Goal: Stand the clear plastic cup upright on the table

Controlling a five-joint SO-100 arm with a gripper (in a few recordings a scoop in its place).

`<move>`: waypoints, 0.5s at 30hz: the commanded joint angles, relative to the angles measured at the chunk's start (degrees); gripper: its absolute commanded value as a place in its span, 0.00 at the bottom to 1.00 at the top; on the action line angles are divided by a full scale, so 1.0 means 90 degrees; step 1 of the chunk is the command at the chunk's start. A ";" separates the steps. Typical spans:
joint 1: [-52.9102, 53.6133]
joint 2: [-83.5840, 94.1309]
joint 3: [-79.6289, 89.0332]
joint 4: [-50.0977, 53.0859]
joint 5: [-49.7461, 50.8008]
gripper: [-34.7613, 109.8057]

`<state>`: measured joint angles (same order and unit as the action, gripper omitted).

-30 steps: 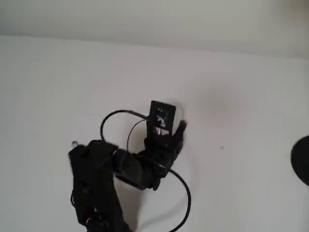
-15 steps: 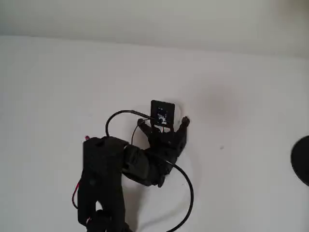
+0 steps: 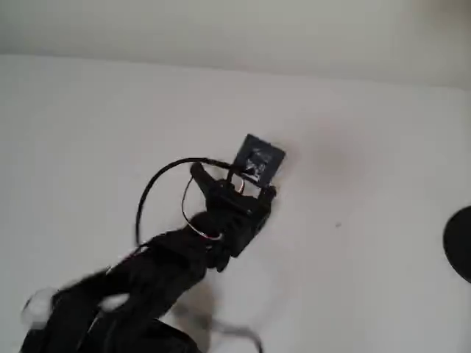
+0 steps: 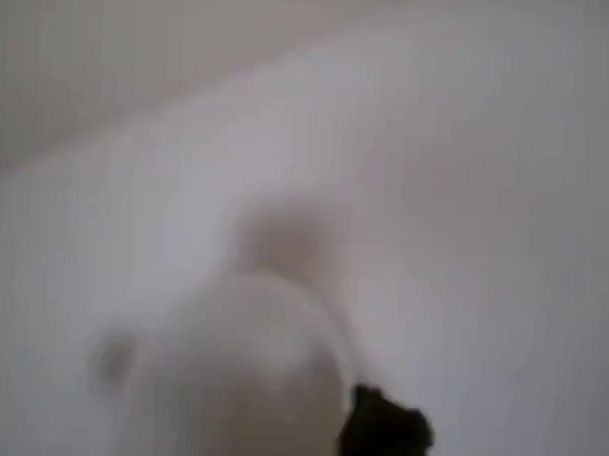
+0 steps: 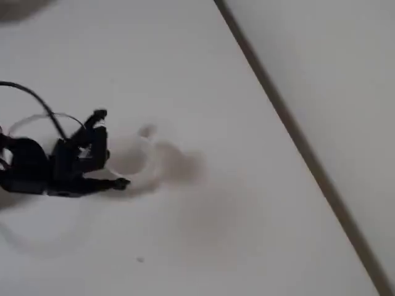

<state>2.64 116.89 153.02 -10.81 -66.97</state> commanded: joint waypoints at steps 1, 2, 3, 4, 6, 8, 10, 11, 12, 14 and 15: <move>-0.0020 0.2529 -0.0127 0.2910 0.1533 0.68; -0.0029 0.2783 -0.0156 0.3389 0.1885 0.68; -0.0029 0.3027 -0.0156 0.3770 0.2227 0.67; -0.0029 0.3262 -0.0156 0.4131 0.2617 0.65; 0.0010 0.3779 -0.0176 0.4971 0.3359 0.59; 0.0137 0.4307 -0.0176 0.5771 0.4180 0.50; 0.0215 0.4844 -0.0107 0.6504 0.4893 0.41; 0.0254 0.5107 -0.0068 0.6865 0.5234 0.37; 0.0254 0.5342 -0.0020 0.7197 0.5469 0.32; 0.0166 0.5713 0.0000 0.7959 0.5547 0.25; 0.0098 0.5859 0.0020 0.8320 0.5605 0.24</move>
<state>4.13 162.16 153.46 54.40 -22.24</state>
